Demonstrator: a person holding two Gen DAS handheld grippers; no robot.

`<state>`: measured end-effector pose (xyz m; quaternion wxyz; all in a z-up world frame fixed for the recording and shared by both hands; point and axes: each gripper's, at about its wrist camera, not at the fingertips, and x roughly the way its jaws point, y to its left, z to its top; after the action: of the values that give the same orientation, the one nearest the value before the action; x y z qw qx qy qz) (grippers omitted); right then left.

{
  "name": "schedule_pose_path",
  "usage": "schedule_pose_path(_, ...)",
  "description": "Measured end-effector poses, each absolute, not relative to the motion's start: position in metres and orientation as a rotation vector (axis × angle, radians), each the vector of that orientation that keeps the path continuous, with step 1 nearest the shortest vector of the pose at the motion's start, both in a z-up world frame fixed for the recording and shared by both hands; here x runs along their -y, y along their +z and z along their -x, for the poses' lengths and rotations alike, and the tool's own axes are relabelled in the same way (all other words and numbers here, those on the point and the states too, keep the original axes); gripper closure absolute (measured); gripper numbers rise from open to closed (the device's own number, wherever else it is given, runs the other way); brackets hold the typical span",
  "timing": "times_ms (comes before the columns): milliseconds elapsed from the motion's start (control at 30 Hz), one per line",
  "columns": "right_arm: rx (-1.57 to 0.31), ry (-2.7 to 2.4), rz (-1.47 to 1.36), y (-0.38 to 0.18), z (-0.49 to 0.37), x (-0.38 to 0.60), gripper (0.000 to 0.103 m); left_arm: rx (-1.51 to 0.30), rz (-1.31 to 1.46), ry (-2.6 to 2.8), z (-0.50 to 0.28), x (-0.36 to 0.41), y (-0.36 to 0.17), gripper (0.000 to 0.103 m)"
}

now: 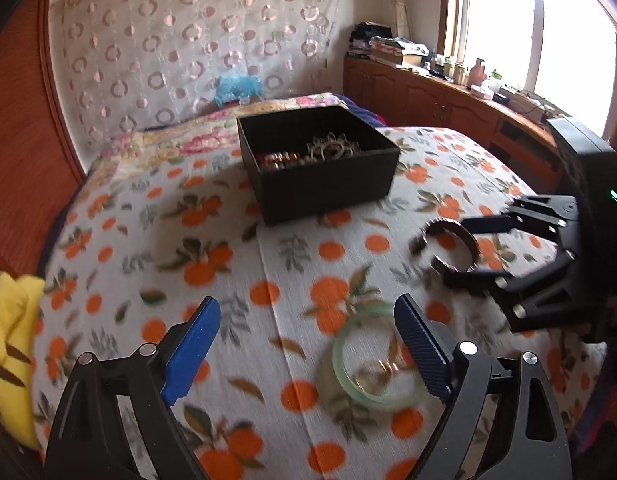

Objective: Organize jewelry
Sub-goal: 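Move both tools back to the jade bangle and the metal cuff bangle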

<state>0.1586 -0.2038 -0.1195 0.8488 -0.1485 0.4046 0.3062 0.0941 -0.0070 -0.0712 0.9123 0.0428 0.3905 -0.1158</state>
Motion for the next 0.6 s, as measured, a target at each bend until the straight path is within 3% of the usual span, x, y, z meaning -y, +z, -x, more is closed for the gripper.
schedule_pose_path(67, -0.853, 0.636, 0.312, -0.120, -0.160, 0.204, 0.042, -0.813, -0.095, -0.246, -0.089, 0.009, -0.074, 0.018)
schedule_pose_path(600, -0.793, 0.616, 0.235, -0.103, -0.150, 0.222, 0.042, -0.894, -0.145, -0.300, -0.079, 0.043, -0.094, 0.018)
